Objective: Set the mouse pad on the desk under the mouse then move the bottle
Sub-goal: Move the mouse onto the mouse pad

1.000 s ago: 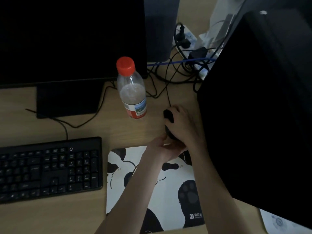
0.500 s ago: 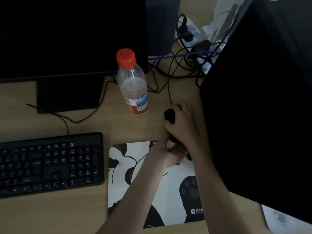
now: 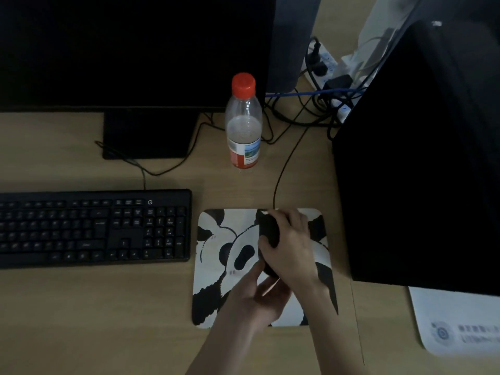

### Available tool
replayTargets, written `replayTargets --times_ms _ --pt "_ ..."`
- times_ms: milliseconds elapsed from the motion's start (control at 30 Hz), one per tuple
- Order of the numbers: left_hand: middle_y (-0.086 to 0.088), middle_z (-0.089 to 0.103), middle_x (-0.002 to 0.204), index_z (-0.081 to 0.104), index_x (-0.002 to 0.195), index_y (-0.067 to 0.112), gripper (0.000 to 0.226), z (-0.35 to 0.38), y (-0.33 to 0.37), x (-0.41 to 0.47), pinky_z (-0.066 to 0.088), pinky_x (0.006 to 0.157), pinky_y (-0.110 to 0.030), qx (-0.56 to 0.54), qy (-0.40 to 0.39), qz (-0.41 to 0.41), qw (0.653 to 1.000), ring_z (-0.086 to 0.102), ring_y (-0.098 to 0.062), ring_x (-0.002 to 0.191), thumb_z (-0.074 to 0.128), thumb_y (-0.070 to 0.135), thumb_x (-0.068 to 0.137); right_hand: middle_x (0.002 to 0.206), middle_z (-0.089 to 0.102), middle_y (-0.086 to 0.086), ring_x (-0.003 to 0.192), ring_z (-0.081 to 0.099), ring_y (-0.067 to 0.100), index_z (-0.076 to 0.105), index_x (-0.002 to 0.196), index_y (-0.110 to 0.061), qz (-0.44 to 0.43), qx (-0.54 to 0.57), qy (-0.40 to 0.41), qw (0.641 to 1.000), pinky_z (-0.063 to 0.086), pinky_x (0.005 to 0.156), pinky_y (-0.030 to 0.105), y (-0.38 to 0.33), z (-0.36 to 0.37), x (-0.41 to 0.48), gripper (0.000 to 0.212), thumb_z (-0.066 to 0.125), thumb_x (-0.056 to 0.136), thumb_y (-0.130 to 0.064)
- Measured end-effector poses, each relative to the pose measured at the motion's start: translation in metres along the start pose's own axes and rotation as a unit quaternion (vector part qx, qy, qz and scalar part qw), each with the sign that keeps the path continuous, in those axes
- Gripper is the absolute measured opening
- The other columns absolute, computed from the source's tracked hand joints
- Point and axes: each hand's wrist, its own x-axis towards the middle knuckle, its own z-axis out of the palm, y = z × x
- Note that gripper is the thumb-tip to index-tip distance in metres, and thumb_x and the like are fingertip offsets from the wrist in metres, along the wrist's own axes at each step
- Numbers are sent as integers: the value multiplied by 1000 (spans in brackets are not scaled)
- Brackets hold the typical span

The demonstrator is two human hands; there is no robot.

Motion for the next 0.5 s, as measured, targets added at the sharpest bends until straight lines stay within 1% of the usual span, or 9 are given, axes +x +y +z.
replayTargets --times_ms 67,133,200,267,300,367,400,433,500 --pt "-31 62 94 54 108 -10 34 -13 2 0 45 89 -43 -1 8 14 1000 59 -39 99 58 17 87 125 50 12 119 38 29 50 123 -9 2 9 -14 1000 34 101 37 -1 9 -8 49 60 76 -14" --pt "-30 61 95 55 106 -9 32 -23 2 3 45 88 -43 -4 24 26 999 57 -37 110 56 17 88 128 47 11 121 35 28 48 125 -10 3 17 -33 999 32 102 35 0 16 -14 49 58 77 -15" --pt "-26 61 102 54 116 -6 37 -32 3 7 46 85 -43 -9 32 22 999 57 -36 108 57 18 88 130 45 11 123 33 27 47 125 -10 0 16 -50 999 30 104 33 1 21 -20 48 57 78 -16" --pt "-24 62 107 53 120 -2 39 -34 5 10 46 84 -43 -18 29 6 999 58 -35 105 57 18 87 132 44 10 124 33 27 47 126 -10 3 17 -57 998 29 105 32 3 25 -22 48 56 79 -17" --pt "-24 62 105 55 117 -3 35 -35 6 10 46 85 -42 -24 25 0 999 57 -34 109 56 17 88 133 43 9 124 32 26 46 127 -11 5 17 -59 998 28 105 32 4 26 -22 49 56 80 -17" --pt "-27 60 94 58 101 -7 26 -32 6 8 42 89 -40 -37 14 -8 999 53 -30 118 51 16 91 135 43 9 125 32 26 45 128 -11 2 13 -63 998 28 106 31 5 28 -21 49 56 80 -19" --pt "-27 59 91 58 95 -8 25 -30 4 5 41 90 -39 -43 10 -13 999 52 -28 120 50 16 91 135 42 8 126 31 26 44 128 -11 0 10 -64 998 27 106 31 5 28 -22 49 56 81 -20" --pt "-27 59 91 57 91 -9 26 -28 3 2 40 90 -38 -50 6 -18 999 51 -28 121 50 16 92 136 42 8 126 31 25 44 129 -11 -1 8 -66 998 27 107 31 6 28 -22 50 55 81 -20" --pt "-24 61 103 57 86 -9 25 -28 3 0 40 91 -38 -62 2 -21 998 51 -28 121 50 15 91 136 41 7 127 30 24 42 130 -12 -5 8 -67 998 26 107 30 7 29 -23 50 54 82 -21"
